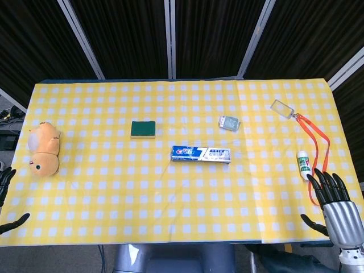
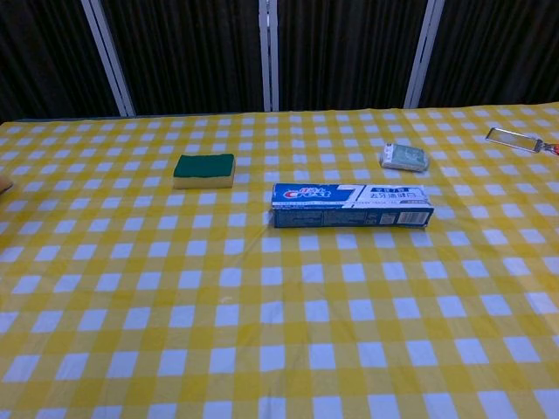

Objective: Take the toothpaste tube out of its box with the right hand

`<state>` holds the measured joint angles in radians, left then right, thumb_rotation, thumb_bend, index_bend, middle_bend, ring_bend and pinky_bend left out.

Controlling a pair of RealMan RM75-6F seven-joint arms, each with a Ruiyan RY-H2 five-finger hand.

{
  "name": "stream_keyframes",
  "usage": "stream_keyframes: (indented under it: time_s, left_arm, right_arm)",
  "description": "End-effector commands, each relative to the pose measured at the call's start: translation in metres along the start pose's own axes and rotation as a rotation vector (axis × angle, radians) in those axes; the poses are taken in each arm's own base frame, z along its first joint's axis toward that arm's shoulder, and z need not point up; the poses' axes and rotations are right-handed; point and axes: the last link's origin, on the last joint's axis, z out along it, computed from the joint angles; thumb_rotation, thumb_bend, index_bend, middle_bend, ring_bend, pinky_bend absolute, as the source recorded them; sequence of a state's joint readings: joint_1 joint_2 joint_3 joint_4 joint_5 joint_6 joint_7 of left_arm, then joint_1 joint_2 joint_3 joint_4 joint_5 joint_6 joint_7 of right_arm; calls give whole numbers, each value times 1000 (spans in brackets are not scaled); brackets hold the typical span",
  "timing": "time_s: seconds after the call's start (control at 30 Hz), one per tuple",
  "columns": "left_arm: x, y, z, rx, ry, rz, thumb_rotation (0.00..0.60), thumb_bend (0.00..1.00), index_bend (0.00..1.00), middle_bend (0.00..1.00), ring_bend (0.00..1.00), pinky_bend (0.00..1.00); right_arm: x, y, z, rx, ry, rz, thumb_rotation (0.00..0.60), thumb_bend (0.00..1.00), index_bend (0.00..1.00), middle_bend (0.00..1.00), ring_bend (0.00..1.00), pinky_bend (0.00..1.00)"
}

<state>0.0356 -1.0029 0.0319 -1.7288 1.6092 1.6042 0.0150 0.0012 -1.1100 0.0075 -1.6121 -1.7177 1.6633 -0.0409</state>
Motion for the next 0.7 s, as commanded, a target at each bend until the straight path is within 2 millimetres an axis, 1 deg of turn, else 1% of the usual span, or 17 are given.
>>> stream_keyframes:
  time_s: [0.03,0.27,0.33,0.4,0.47,0.53,0.7]
  left_arm:
    - [-1,0,0,-1,-3,-1,600,0,0,0,0,0]
    - [-2,1,0,-5,-6,-3,600,0,0,0,0,0]
    - [-1,1,1,-3,-1,-4,600,0,0,0,0,0]
    - [-2,1,3,-3,2,-5,600,0,0,0,0,0]
    - [-5,1,6,-7,-5,-5,600,0,0,0,0,0]
    - [-7,2,9,-5,-11,-4,600,0,0,0,0,0]
    - [-12,0,17,11,-24,1,600,0,0,0,0,0]
  right_arm:
    - [0,0,0,-2,-1,1,600,0,16,0,0,0]
    - [-4,-1,1,0,-22,4,600,0,15,0,0,0]
    - [-7,-2,5,-6,-40,22,600,0,15,0,0,0]
    - [-12,-7,14,5,-66,47,600,0,15,0,0,0]
    - [-16,-18,34,53,-105,54,600,0,15,0,0,0]
    - [-17,-33,62,109,-134,50,600,0,15,0,0,0]
    - [-16,-81,122,237,-229,65,600,0,15,0,0,0]
